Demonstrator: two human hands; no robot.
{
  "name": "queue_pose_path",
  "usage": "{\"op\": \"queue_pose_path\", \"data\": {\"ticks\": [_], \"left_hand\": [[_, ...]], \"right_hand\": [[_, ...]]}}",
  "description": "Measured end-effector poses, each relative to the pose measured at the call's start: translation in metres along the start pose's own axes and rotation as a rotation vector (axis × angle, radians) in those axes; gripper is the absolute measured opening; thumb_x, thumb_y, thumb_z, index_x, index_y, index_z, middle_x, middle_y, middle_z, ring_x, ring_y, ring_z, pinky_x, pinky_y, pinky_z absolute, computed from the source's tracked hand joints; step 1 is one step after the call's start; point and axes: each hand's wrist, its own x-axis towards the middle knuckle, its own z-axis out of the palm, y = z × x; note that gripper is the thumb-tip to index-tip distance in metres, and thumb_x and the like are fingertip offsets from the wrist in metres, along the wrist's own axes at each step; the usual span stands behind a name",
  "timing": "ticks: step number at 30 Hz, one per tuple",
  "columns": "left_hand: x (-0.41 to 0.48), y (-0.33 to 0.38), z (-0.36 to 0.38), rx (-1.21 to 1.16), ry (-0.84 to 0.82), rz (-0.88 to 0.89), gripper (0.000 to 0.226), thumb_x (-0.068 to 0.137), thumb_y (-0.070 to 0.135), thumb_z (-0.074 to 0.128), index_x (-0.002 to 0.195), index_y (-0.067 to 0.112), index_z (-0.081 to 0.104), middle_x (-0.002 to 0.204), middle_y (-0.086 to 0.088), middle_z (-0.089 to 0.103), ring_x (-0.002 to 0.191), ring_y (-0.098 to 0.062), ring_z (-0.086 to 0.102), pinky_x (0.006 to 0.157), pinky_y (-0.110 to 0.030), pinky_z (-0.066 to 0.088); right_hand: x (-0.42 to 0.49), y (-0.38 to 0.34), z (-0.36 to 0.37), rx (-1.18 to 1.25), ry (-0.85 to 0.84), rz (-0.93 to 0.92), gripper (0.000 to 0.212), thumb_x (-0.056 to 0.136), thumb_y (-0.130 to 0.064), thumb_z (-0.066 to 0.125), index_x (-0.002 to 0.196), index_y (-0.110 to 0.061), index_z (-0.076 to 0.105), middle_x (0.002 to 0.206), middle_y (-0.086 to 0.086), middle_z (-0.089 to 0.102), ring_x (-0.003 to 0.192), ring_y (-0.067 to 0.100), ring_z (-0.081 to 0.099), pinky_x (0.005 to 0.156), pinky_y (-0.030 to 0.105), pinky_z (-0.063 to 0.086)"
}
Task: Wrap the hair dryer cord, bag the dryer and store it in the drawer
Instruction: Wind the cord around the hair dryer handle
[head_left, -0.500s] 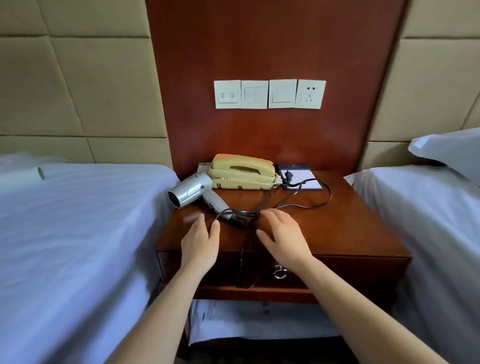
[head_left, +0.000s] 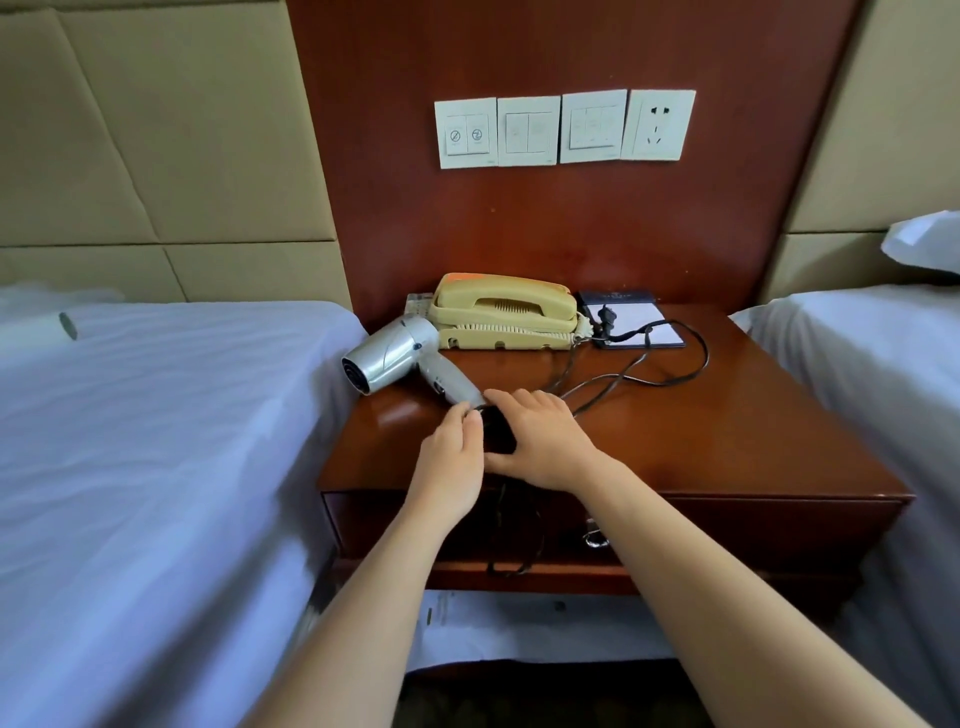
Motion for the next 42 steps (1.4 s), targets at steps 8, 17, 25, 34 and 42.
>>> {"op": "queue_pose_path", "data": {"ticks": [8, 17, 25, 34, 42], "left_hand": [[-0.002, 0.013, 0.000, -0.207, -0.002, -0.100, 0.062, 0.100, 0.030, 0.036, 0.153, 0.011, 0.009, 0.145, -0.006, 0.046, 0.119, -0.017, 0.052, 0.088, -0.022, 0.029], [0.024, 0.012, 0.004, -0.711, 0.031, -0.394, 0.074, 0.069, 0.051, 0.068, 0.123, 0.002, 0.053, 0.116, -0.017, 0.067, 0.102, -0.030, 0.067, 0.090, -0.044, 0.052], [0.019, 0.033, 0.022, -0.968, -0.009, -0.400, 0.023, 0.093, 0.007, 0.056, 0.107, -0.009, 0.050, 0.076, -0.013, 0.056, 0.069, -0.022, 0.062, 0.058, -0.032, 0.053], [0.017, 0.030, 0.020, -0.905, 0.040, -0.246, 0.031, 0.092, 0.004, 0.055, 0.120, 0.009, 0.042, 0.082, -0.007, 0.046, 0.064, -0.014, 0.048, 0.051, -0.027, 0.043], [0.015, 0.024, 0.001, -0.925, 0.133, -0.185, 0.039, 0.093, 0.005, 0.055, 0.128, 0.009, 0.040, 0.087, -0.006, 0.047, 0.068, -0.014, 0.051, 0.055, -0.028, 0.044]], "right_hand": [[-0.007, 0.007, -0.002, -0.062, 0.022, 0.006, 0.049, 0.087, -0.056, 0.049, 0.106, -0.011, 0.051, 0.091, 0.006, 0.068, 0.088, 0.030, 0.062, 0.090, 0.037, 0.036], [-0.035, 0.013, -0.024, 0.282, 0.051, -0.076, 0.096, 0.067, -0.063, 0.068, 0.141, -0.013, 0.034, 0.118, 0.007, 0.067, 0.109, 0.027, 0.061, 0.098, 0.039, 0.041], [-0.062, 0.020, -0.030, 0.374, -0.044, -0.190, 0.093, 0.069, -0.051, 0.074, 0.145, -0.022, 0.028, 0.131, 0.000, 0.060, 0.106, 0.018, 0.063, 0.096, 0.034, 0.047], [-0.087, 0.042, -0.046, 0.177, -0.130, -0.163, 0.068, 0.072, -0.065, 0.038, 0.125, -0.026, 0.056, 0.120, -0.003, 0.064, 0.111, 0.016, 0.054, 0.099, 0.032, 0.035], [-0.094, 0.082, -0.052, 0.037, 0.133, -0.016, 0.063, 0.078, -0.071, 0.023, 0.055, -0.018, 0.050, 0.059, -0.002, 0.046, 0.069, 0.018, 0.049, 0.066, 0.031, 0.024]]}}
